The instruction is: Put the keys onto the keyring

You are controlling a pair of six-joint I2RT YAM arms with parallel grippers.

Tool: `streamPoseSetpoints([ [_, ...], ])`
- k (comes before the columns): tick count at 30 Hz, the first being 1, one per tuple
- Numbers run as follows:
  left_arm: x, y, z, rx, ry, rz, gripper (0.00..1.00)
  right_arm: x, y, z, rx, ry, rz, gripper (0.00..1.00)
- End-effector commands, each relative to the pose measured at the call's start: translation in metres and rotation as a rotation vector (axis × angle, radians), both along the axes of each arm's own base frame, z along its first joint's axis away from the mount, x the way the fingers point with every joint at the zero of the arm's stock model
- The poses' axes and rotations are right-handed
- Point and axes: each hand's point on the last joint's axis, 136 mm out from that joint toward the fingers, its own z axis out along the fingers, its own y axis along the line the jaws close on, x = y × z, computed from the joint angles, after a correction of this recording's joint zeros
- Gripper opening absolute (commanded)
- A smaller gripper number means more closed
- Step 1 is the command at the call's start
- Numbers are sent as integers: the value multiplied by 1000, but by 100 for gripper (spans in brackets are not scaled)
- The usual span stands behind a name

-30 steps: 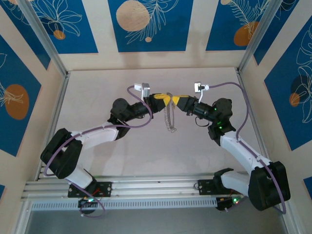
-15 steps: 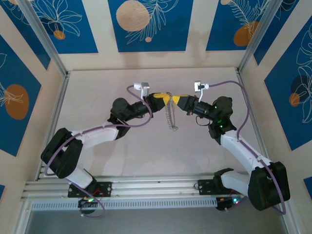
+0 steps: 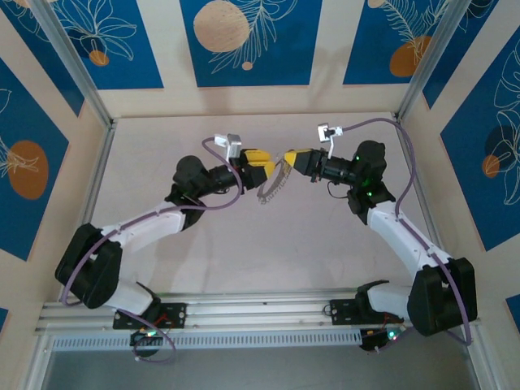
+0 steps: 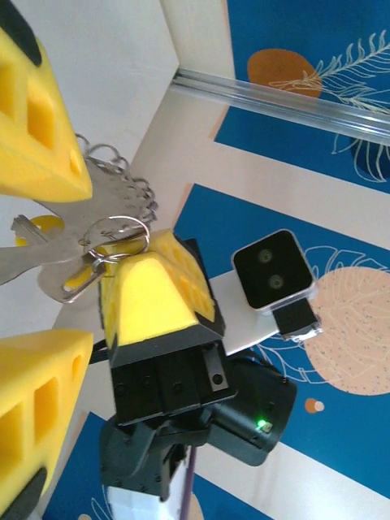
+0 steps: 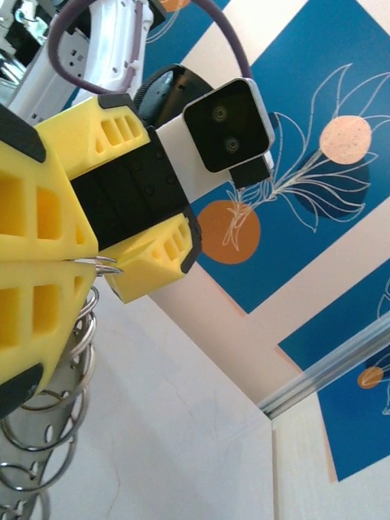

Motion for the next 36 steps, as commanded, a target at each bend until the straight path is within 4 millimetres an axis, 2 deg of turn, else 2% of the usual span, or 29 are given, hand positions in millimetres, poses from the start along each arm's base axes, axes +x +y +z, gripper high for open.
streamPoseSetpoints([
  [1, -3, 7, 8, 57, -37, -29, 48, -5, 3, 10, -37, -63, 80, 0],
  [5, 2, 16, 5, 112, -40, -38, 52, -3, 4, 12, -58, -77, 141, 0],
  [12, 17, 36, 12, 143, -38, -78, 58, -3, 10, 9, -83, -79, 238, 0],
  [20, 16, 30, 13, 215, -18, -187, 59, -6, 19, 8, -97, -68, 323, 0],
  [36, 13, 24, 6, 261, 11, -281, 59, -7, 21, 1, -110, -56, 313, 0],
])
